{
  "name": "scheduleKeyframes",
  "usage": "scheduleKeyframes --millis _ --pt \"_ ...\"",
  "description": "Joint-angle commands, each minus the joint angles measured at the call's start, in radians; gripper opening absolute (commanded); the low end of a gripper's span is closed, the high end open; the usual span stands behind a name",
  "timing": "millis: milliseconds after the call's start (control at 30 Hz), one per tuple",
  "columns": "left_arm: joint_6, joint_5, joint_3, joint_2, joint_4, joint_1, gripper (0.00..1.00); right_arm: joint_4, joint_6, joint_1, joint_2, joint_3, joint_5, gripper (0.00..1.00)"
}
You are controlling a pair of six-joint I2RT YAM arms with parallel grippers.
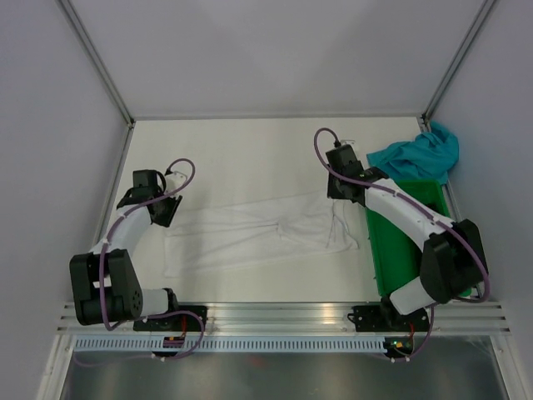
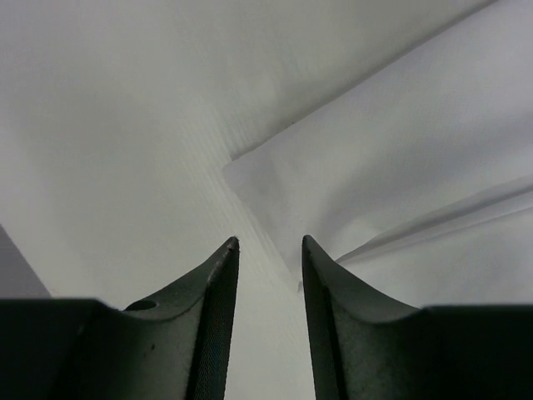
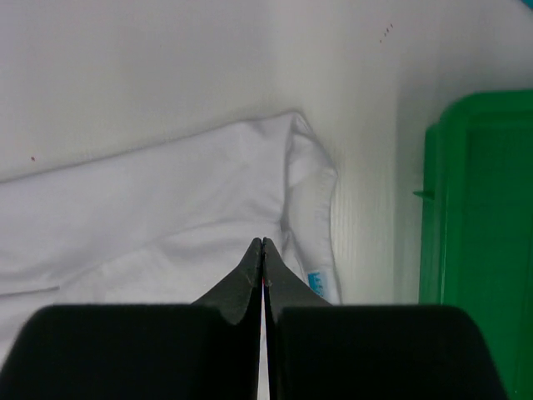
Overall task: Roll the t-shirts
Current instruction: Fold the tshirt
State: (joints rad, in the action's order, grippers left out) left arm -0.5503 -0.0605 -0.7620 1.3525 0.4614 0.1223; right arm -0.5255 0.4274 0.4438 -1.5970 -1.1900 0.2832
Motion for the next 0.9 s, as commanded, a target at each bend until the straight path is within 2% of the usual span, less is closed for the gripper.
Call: scheduleKeyframes --millis 0,133,267,400,500,600,700,733,800,833,867 --pt "0.044 0.011 -0.062 -0.073 0.033 0.005 0.43 -0.087 0.033 0.033 0.113 0.16 0.013 0.0" --pt "0.044 0.011 -0.08 -0.095 0.063 0.005 0.48 -0.038 0.131 0.084 0.235 0.372 -0.054 0.0" --pt "0.053 -0.004 -0.098 -0.102 0.088 0.004 0.5 -0.008 0.174 0.111 0.256 0.478 -0.075 0.0" --pt "0.055 -0.018 -0.106 -0.11 0.105 0.005 0.5 0.097 0.18 0.107 0.21 0.555 -0.09 0.0" --pt "0.053 -0.028 -0.108 -0.124 0.121 0.005 0.51 0.159 0.146 0.059 0.12 0.553 -0.104 0.0" --pt "0.044 -0.029 -0.105 -0.133 0.131 0.005 0.51 0.17 0.078 0.004 -0.01 0.436 -0.093 0.0" --pt "0.041 -0.019 -0.103 -0.124 0.131 0.004 0.51 0.122 0.018 -0.059 -0.193 0.174 -0.079 0.0" --pt "0.043 -0.021 -0.105 -0.122 0.131 0.004 0.51 0.099 0.007 -0.085 -0.299 -0.006 -0.055 0.0" --pt "0.044 -0.021 -0.106 -0.115 0.131 0.005 0.51 0.0 -0.012 -0.105 -0.421 -0.217 -0.03 0.0" --pt "0.044 -0.022 -0.103 -0.113 0.131 0.004 0.51 -0.04 -0.031 -0.117 -0.546 -0.44 -0.021 0.0" --pt "0.044 -0.024 -0.102 -0.115 0.132 0.005 0.51 -0.082 -0.039 -0.123 -0.607 -0.548 -0.015 0.0"
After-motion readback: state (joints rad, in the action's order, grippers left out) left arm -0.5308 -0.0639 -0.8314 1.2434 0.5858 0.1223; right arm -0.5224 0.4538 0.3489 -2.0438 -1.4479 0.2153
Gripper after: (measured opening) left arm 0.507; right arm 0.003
